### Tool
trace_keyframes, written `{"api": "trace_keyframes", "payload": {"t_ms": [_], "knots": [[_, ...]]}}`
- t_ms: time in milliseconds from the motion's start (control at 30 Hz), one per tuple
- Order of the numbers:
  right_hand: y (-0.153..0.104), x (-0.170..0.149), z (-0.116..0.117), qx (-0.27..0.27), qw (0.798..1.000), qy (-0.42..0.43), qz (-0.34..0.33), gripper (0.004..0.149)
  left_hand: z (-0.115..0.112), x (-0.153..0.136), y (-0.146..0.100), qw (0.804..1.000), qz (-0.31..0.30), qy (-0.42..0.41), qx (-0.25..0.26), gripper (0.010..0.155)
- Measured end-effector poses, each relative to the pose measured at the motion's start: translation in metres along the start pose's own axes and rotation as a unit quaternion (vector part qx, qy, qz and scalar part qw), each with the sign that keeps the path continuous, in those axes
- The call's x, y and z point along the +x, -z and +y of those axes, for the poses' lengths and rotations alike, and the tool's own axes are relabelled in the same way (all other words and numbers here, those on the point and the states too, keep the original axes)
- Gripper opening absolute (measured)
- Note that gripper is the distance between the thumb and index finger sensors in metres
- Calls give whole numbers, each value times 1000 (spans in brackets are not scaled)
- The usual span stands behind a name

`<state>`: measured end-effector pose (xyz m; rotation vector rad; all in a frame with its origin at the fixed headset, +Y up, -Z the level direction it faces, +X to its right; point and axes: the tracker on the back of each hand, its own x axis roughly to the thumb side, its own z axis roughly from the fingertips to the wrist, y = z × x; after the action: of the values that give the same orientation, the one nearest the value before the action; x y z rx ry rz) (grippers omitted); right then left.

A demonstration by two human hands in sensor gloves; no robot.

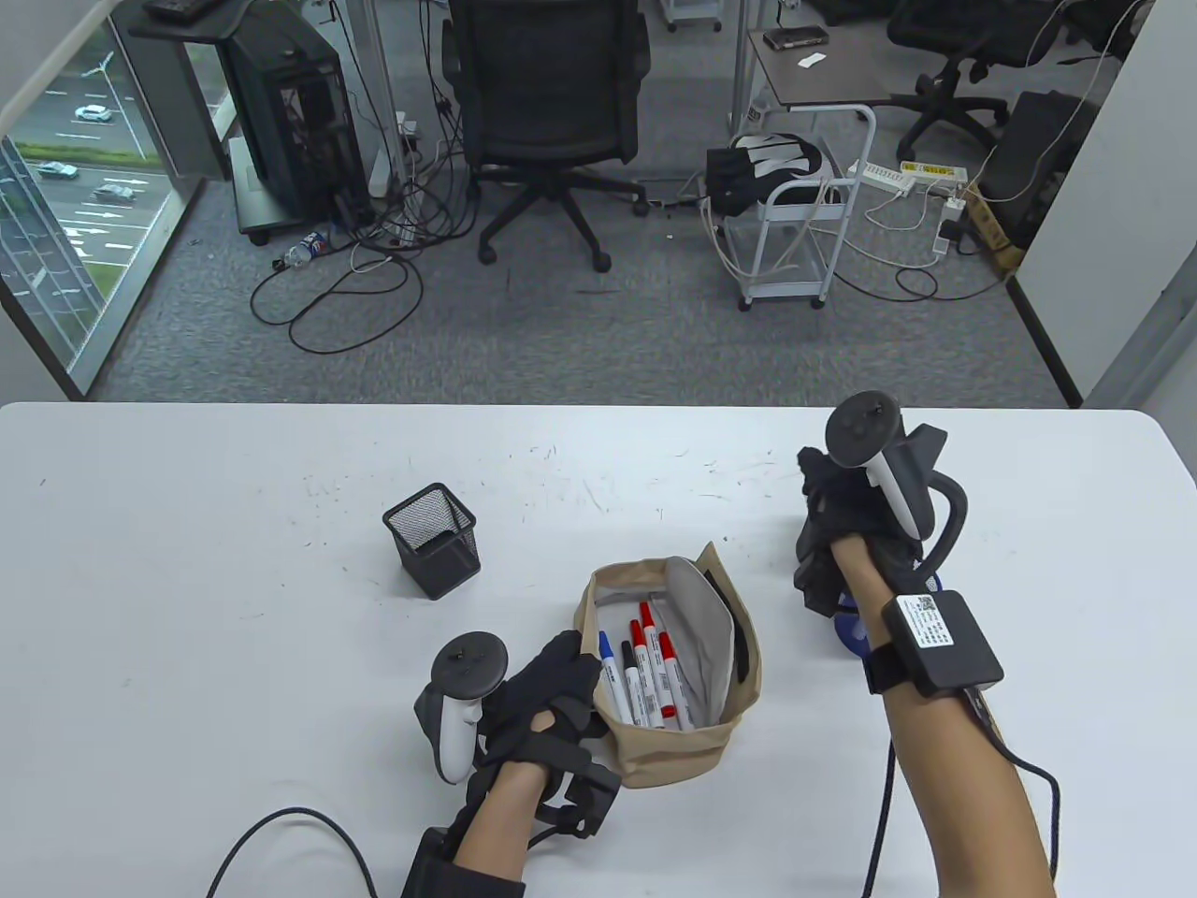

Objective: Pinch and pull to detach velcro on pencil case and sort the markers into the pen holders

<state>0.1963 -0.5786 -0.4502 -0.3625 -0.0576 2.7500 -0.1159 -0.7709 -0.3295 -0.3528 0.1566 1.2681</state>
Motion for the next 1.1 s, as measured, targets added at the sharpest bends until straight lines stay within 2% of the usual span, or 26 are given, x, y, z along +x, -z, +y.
{"api": "trace_keyframes", "payload": {"t_ms": [167,333,500,733,867,967,1100], "knots": [[-38,41,20,94,992,-8,-84,60,0,0,0,1000,1,0,0,67],[-65,71,59,195,973,-29,-122,59,0,0,0,1000,-1,-4,0,67],[-73,85,99,273,953,-58,-120,59,0,-1,0,1000,0,-5,-1,67],[-64,95,165,389,914,-86,-79,58,0,0,-1,1000,0,-10,-1,67],[-58,98,197,413,902,-110,-56,58,2,-1,-2,1000,5,-11,10,67],[-57,103,206,388,910,-130,-62,60,6,-3,-2,1000,12,-14,20,67],[-60,115,214,361,904,-218,-76,64,9,-5,-1,999,17,-19,25,66]]}}
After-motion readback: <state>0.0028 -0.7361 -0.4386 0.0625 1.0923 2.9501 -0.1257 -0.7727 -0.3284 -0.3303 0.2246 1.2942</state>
